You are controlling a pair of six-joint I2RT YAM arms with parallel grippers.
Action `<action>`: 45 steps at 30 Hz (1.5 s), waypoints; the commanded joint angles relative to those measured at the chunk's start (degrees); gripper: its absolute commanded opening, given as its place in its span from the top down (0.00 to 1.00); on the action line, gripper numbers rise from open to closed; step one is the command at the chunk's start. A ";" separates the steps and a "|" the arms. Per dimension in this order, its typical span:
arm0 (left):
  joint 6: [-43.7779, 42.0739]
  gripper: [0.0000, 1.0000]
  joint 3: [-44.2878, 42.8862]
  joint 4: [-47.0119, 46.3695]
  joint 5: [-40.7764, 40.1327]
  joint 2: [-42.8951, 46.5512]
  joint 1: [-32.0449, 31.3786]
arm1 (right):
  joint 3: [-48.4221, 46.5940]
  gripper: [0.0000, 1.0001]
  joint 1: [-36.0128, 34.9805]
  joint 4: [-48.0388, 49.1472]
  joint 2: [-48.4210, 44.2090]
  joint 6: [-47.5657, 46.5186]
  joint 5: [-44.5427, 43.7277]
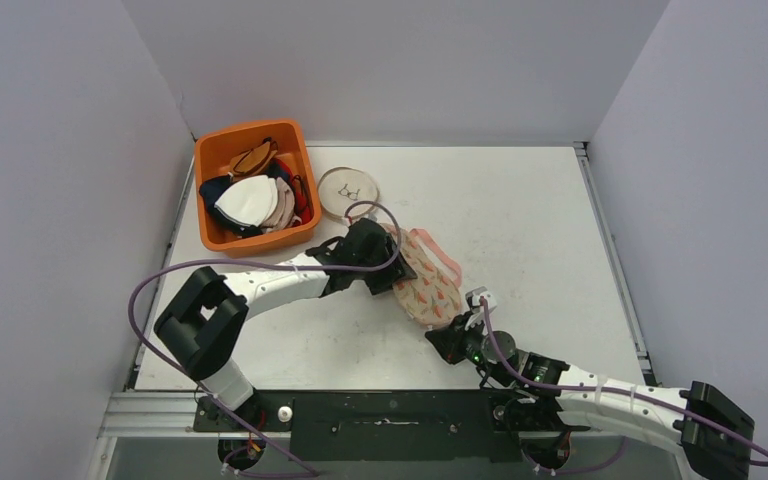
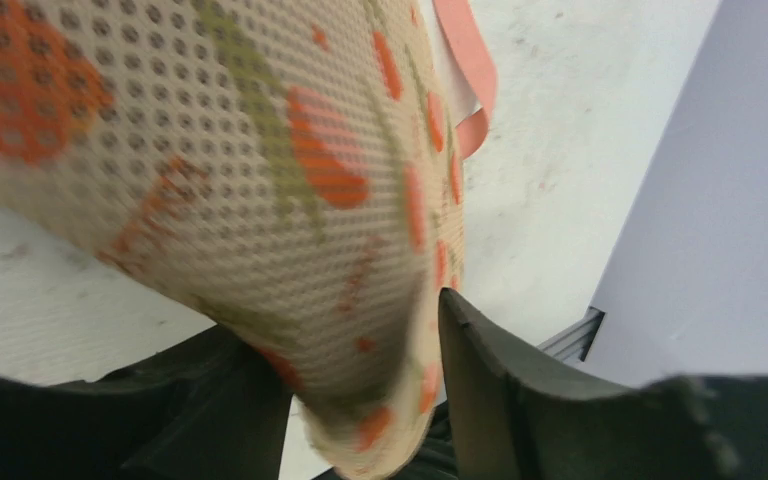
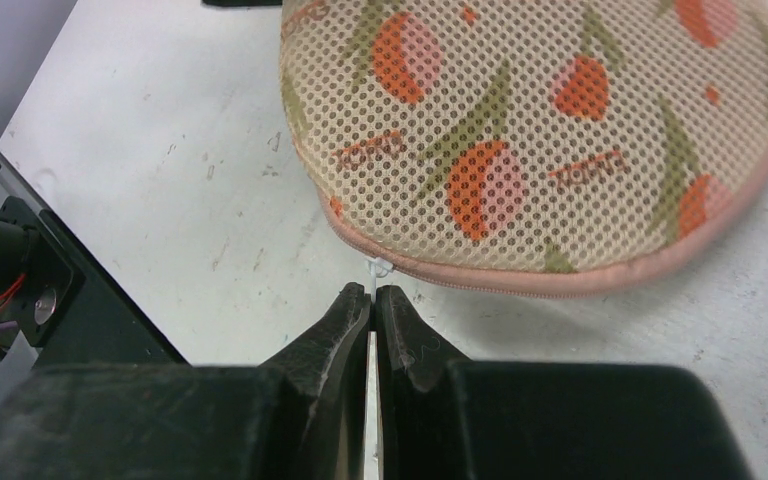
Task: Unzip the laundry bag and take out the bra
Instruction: Unzip the laundry bag at the center of the board.
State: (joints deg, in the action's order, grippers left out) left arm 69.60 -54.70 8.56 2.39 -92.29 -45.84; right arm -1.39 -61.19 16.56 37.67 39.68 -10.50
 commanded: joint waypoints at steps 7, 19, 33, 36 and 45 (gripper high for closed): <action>-10.58 0.04 1.01 -1.65 4.77 3.10 1.48 | -3.16 0.95 -0.50 4.35 2.80 -0.20 0.47; 7.76 0.04 24.59 -19.40 1.78 19.76 -4.53 | -7.83 0.95 -0.70 14.28 17.14 -2.93 4.64; 17.51 0.27 30.88 -43.98 1.75 9.85 -4.83 | -8.54 0.95 -0.88 16.74 18.19 -4.49 9.46; 18.64 0.41 31.77 -47.91 1.70 8.58 -4.80 | -8.54 0.95 -0.93 16.71 17.69 -4.51 9.40; 18.38 0.86 32.02 -46.09 -0.16 9.15 -4.70 | -7.68 0.95 -1.12 12.09 13.39 -4.79 7.44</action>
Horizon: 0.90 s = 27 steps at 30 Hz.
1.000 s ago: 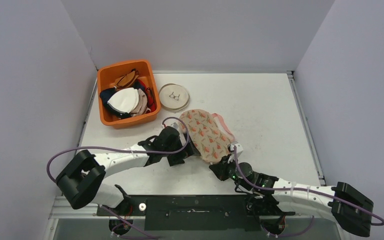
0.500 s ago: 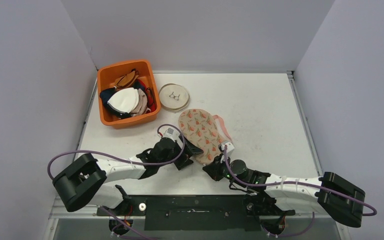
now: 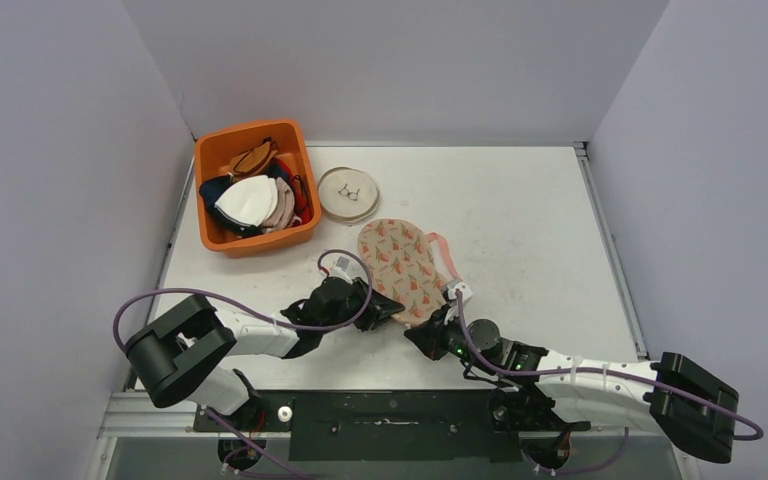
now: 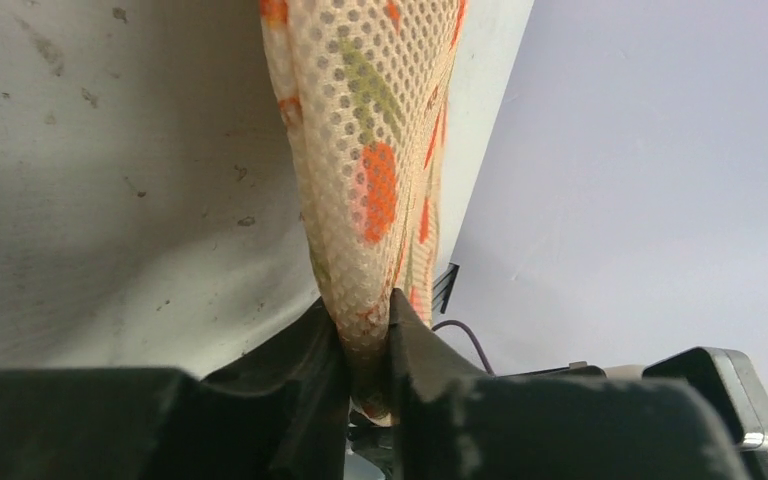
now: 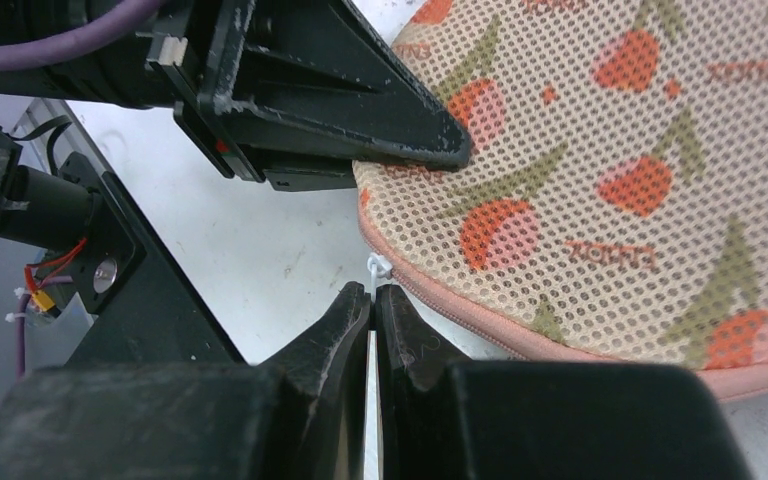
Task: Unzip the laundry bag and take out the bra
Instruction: Unzip the laundry bag at the center of the board.
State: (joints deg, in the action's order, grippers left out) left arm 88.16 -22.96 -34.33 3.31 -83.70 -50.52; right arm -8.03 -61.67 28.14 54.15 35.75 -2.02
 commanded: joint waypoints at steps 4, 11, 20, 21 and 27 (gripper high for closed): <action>-0.26 1.00 0.50 -2.47 -1.71 0.55 -0.03 | -1.02 0.95 -0.61 -3.12 -5.63 -1.11 -2.37; -0.77 1.00 0.72 -0.26 -2.87 1.96 0.14 | -0.86 0.95 -0.61 -8.85 -9.76 -1.21 -5.57; -1.95 1.00 1.16 1.05 -2.87 3.60 0.38 | -0.56 0.95 -0.55 -13.34 -12.28 0.38 -10.28; -2.35 1.00 1.12 1.14 -2.87 3.67 0.46 | -0.44 0.95 -0.58 -13.78 -12.63 0.62 -10.84; -5.83 1.00 -0.01 2.14 -0.01 3.05 1.57 | -0.15 0.95 -0.56 -15.60 -13.96 1.17 -12.13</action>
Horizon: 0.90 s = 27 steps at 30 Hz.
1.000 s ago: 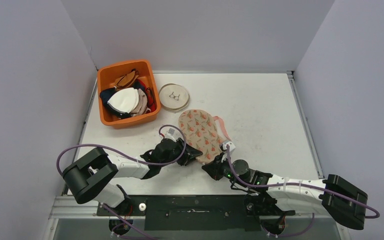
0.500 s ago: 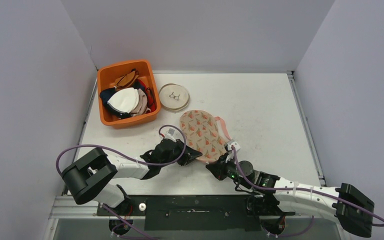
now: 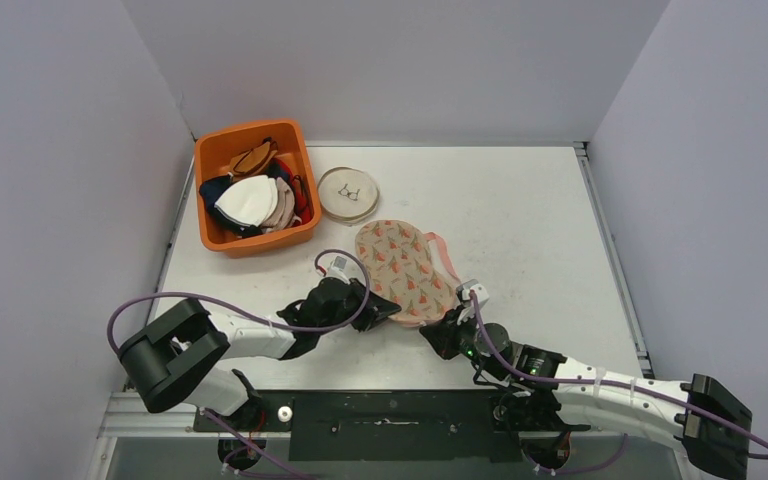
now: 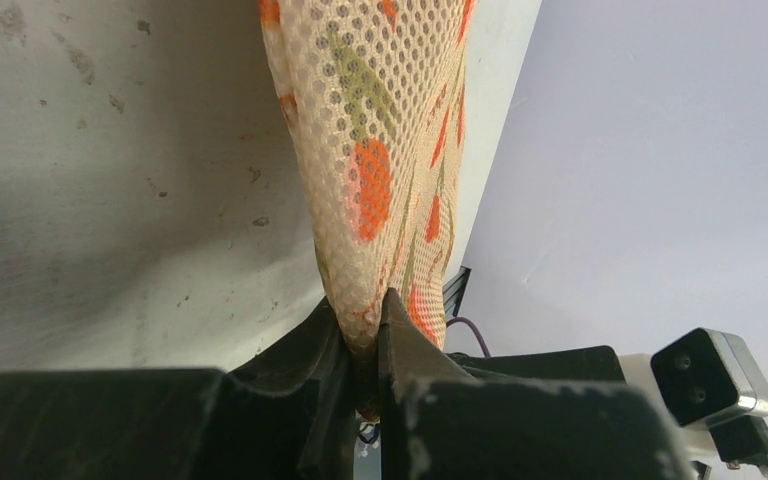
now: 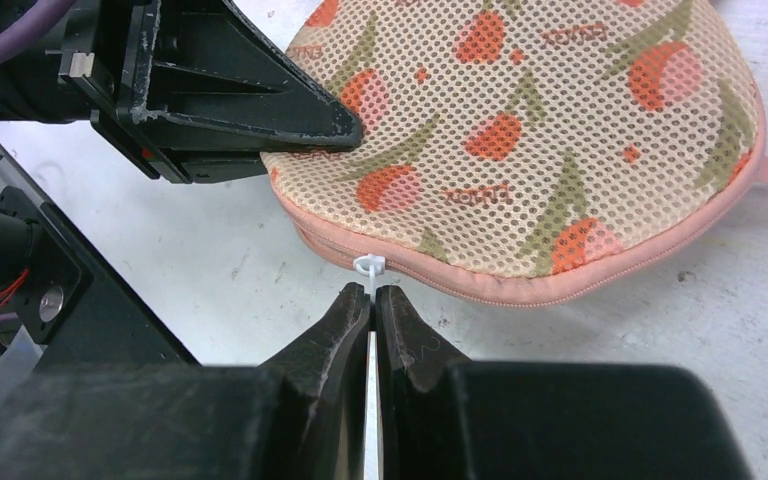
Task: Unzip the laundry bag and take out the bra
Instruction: Unzip the laundry bag at the center of the board.
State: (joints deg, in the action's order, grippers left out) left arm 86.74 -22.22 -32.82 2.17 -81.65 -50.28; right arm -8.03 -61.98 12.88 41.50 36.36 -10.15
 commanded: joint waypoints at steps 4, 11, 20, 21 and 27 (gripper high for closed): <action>-7.48 1.00 -2.58 1.84 4.73 -0.40 2.75 | -0.05 0.95 -0.26 -0.39 -1.15 0.39 -3.78; -13.10 1.00 -5.44 6.31 9.26 -1.59 6.80 | 0.31 0.95 -0.23 -1.53 -1.46 0.81 -4.61; -21.92 0.42 -14.57 20.16 8.70 -0.61 9.26 | 0.44 0.95 -0.30 0.60 -0.19 1.17 -4.12; -22.12 0.35 -14.71 21.37 8.30 -0.10 9.28 | 0.35 0.95 -0.31 1.03 0.12 1.17 -4.02; -20.42 0.06 -10.48 27.10 7.94 6.22 8.79 | -1.60 0.95 -0.25 3.41 3.12 0.54 -1.84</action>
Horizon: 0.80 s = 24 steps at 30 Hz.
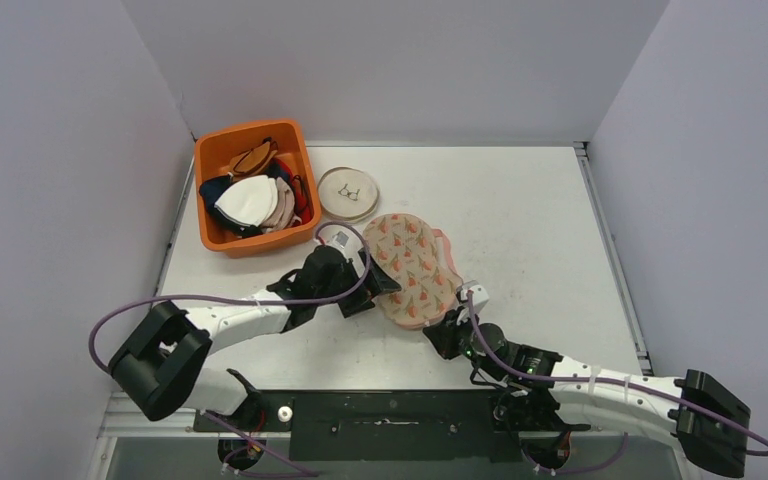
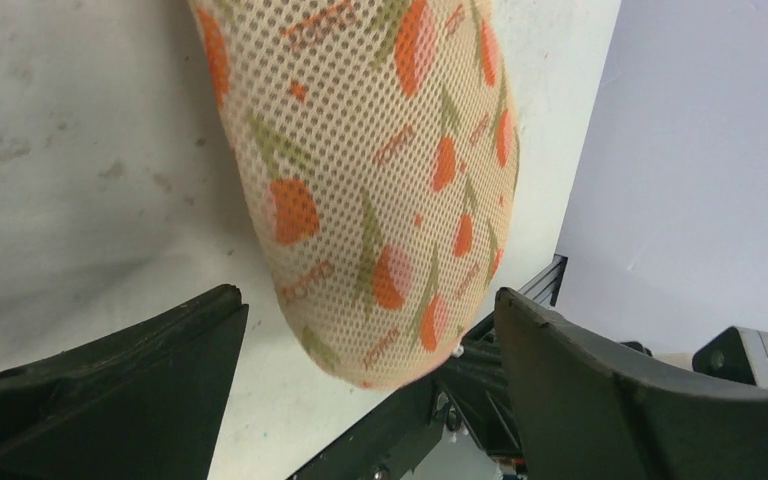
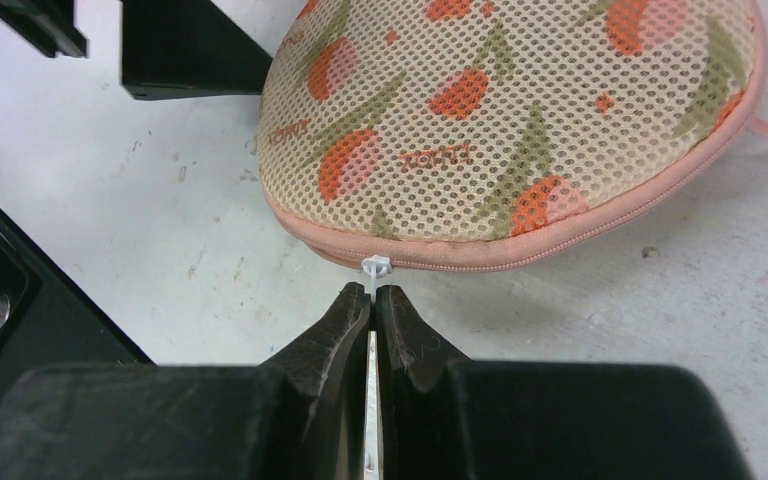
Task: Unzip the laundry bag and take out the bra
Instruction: Unzip the laundry bag at the center of the board.
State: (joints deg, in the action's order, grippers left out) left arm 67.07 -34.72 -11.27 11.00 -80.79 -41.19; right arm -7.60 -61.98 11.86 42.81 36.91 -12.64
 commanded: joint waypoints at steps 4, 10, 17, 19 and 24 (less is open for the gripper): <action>3.11 0.03 8.33 7.92 -1.14 12.55 -1.78 | -3.63 0.95 -0.26 6.95 5.17 -1.05 3.58; 8.45 0.04 12.71 9.05 -7.32 22.79 -6.30 | -5.39 0.95 -0.58 12.93 12.01 -2.91 8.52; 12.46 0.02 13.55 3.24 -8.70 19.43 -8.14 | -8.10 0.95 -1.03 19.63 21.75 -4.42 15.24; 14.66 0.00 14.87 -0.08 -9.56 18.45 -8.59 | -7.87 0.95 -1.21 22.28 23.38 -4.03 15.50; 17.49 0.08 16.61 -4.76 -10.18 16.77 -9.04 | -7.42 0.95 -2.04 27.74 25.83 -3.81 16.01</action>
State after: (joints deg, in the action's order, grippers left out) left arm 81.36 -18.46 -9.13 2.55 -63.07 -49.82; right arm -13.67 -63.11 29.36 67.66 33.61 1.74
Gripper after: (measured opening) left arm 0.944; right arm 0.054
